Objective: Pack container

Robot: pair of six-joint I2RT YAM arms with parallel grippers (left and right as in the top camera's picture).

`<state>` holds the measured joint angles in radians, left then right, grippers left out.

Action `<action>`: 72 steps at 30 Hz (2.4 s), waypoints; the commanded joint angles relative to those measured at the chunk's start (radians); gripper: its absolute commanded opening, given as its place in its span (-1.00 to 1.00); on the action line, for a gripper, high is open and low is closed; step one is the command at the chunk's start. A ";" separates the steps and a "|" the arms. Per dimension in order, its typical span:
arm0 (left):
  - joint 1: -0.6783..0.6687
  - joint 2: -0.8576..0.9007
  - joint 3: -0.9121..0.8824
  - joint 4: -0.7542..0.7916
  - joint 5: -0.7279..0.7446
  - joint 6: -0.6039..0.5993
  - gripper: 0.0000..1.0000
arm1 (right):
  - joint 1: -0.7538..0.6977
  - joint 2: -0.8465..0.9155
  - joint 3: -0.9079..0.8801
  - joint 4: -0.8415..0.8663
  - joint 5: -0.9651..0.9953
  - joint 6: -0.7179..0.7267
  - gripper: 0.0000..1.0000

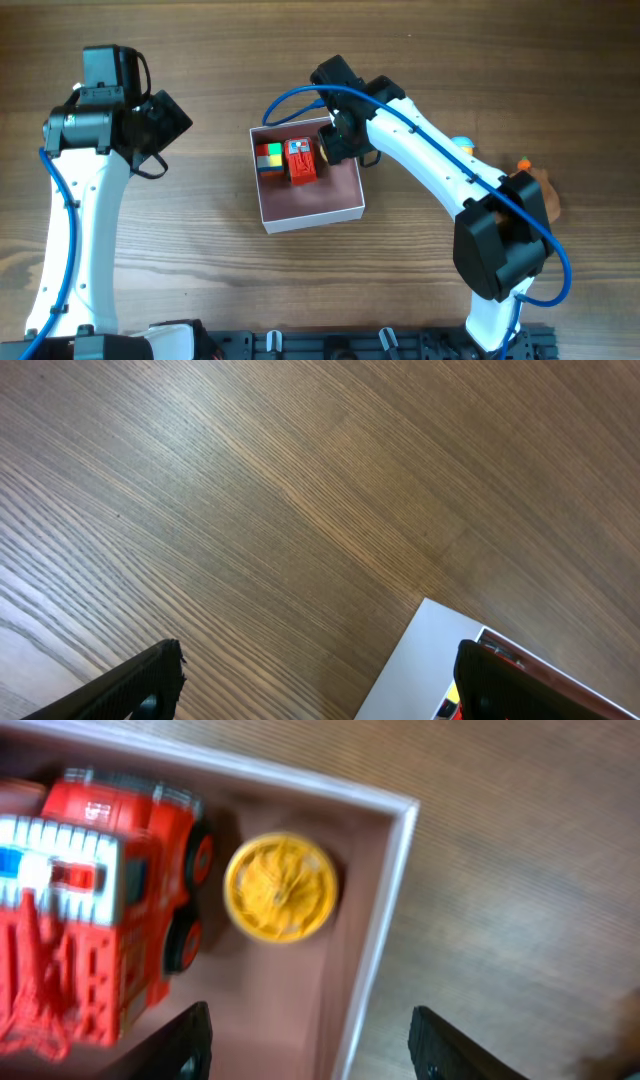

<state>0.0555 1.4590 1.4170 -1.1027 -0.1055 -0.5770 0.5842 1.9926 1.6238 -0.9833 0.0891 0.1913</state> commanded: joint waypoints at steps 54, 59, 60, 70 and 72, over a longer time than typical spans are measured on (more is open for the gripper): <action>0.006 0.006 -0.005 0.003 0.011 0.023 0.75 | -0.616 -0.010 -0.252 0.009 -0.117 -0.166 0.99; 0.006 0.006 -0.005 0.002 0.011 0.023 0.75 | -0.616 0.097 -0.257 0.006 -0.140 -0.163 0.80; 0.006 0.006 -0.005 0.003 0.011 0.023 0.75 | -0.616 0.105 -0.257 0.003 -0.140 -0.162 0.65; 0.006 0.006 -0.005 0.010 0.011 0.023 0.75 | -0.613 0.091 -0.235 -0.061 -0.144 -0.122 -0.72; 0.006 0.006 -0.005 0.010 0.011 0.023 0.76 | -0.600 0.057 -0.207 -0.095 -0.145 -0.112 -0.71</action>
<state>0.0555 1.4590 1.4170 -1.0981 -0.1055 -0.5766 -0.0338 2.0590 1.3880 -1.0470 -0.0223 0.0551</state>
